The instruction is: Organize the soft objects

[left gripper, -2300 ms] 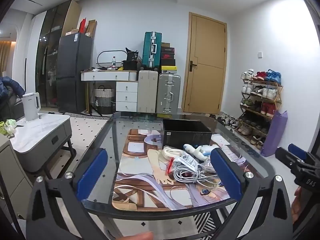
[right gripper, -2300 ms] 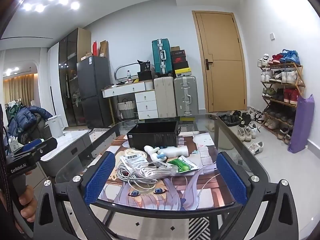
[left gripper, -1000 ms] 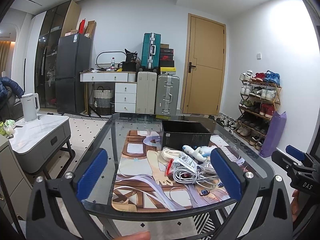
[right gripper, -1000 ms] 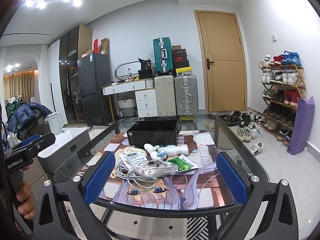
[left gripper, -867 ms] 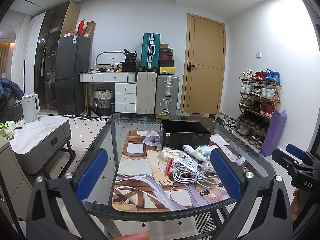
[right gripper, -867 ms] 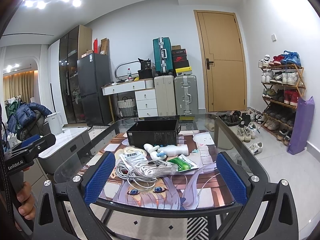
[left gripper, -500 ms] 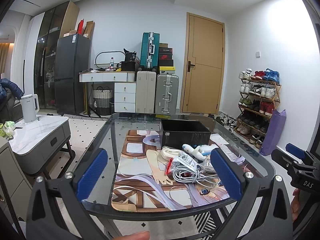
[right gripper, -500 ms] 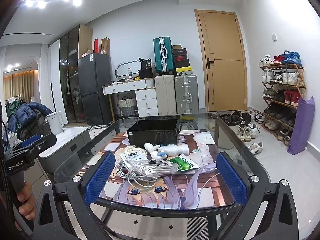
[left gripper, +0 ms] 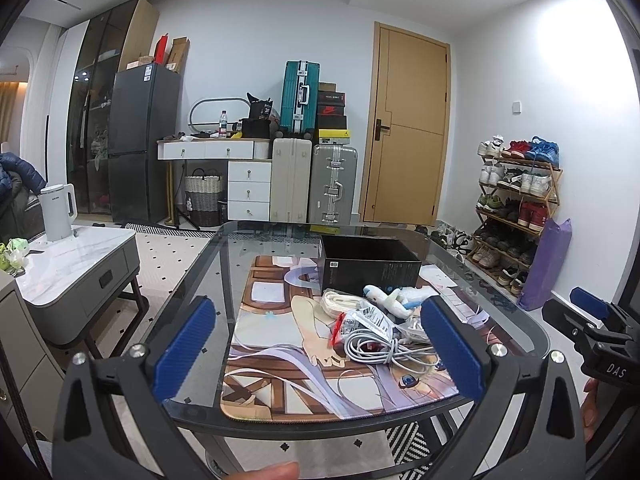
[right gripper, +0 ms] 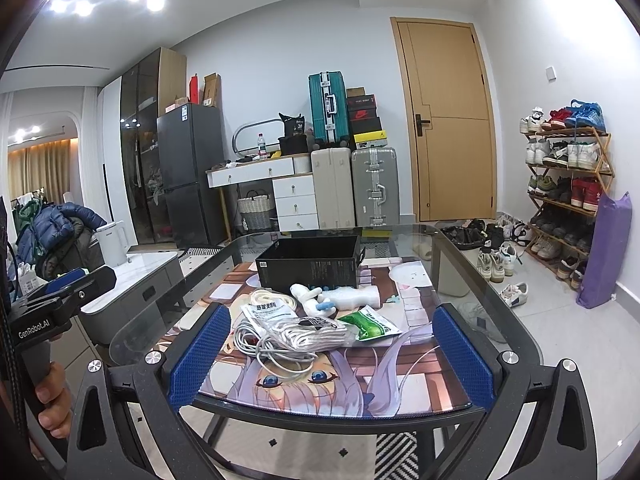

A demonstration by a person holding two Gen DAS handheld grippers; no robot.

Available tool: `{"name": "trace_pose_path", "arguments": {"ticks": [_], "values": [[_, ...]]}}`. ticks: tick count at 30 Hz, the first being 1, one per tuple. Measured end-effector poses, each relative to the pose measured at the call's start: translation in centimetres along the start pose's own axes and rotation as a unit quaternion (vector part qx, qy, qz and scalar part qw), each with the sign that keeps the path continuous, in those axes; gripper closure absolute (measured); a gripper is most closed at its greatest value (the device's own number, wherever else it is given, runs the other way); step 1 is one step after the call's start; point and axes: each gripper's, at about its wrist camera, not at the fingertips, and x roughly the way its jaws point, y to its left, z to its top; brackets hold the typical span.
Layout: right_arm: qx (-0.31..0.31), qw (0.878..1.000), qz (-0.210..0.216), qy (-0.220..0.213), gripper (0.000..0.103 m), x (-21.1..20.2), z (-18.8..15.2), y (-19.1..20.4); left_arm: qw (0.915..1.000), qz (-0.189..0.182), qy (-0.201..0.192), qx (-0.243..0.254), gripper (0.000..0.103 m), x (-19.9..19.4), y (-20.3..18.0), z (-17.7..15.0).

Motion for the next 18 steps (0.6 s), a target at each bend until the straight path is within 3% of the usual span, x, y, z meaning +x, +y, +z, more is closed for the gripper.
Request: {"name": "trace_pose_path", "arguments": {"ticks": [13, 18], "values": [[0.0, 1.0, 0.0, 0.001, 0.0, 0.05, -0.05, -0.02, 1.0, -0.004, 0.003, 0.0, 0.0, 0.09, 0.14, -0.09], [0.0, 1.0, -0.001, 0.001, 0.0, 0.04, -0.07, 0.07, 0.9994, -0.027, 0.016, -0.012, 0.0, 0.12, 0.2, -0.2]]}}
